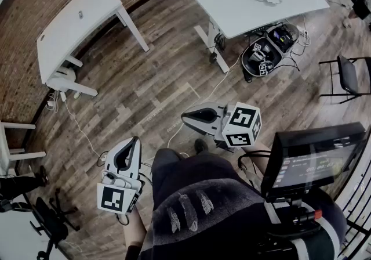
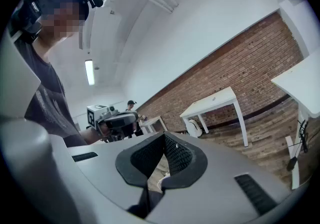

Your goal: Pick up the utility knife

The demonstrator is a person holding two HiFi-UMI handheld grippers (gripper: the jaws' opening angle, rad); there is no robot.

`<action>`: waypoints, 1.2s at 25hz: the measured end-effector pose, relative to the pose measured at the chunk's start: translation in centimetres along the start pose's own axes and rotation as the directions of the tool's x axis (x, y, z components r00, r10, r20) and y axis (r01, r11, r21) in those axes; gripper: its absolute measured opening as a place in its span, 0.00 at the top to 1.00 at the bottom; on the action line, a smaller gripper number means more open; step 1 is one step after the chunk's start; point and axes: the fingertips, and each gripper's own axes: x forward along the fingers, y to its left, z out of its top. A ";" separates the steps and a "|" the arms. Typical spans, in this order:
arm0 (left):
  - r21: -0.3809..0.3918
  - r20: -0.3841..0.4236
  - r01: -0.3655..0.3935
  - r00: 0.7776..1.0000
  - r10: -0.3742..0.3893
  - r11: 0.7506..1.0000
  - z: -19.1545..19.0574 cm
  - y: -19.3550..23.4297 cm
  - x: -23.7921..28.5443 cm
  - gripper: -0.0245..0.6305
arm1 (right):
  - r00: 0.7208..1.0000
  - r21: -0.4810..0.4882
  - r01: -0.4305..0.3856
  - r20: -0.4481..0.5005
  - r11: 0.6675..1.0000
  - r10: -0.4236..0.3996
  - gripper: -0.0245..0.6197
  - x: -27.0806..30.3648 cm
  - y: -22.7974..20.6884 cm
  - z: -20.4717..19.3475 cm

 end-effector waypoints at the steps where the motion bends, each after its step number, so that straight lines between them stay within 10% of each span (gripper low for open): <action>1: -0.017 -0.003 -0.009 1.000 0.009 1.000 -0.1 0.2 -0.1 0.97 | 1.000 0.005 -0.003 -0.001 1.000 0.003 0.97 -0.1 0.1 -0.2; 15: 0.017 0.039 0.045 0.998 -0.046 0.999 0.0 5.1 3.3 0.97 | 0.999 0.073 0.023 -0.039 0.997 -0.020 0.97 2.9 -2.1 -0.9; 30: -0.101 0.092 0.059 0.995 -0.050 0.993 -4.8 26.0 0.0 0.97 | 0.980 0.206 0.024 -0.198 0.978 0.018 0.97 26.2 -3.5 -1.9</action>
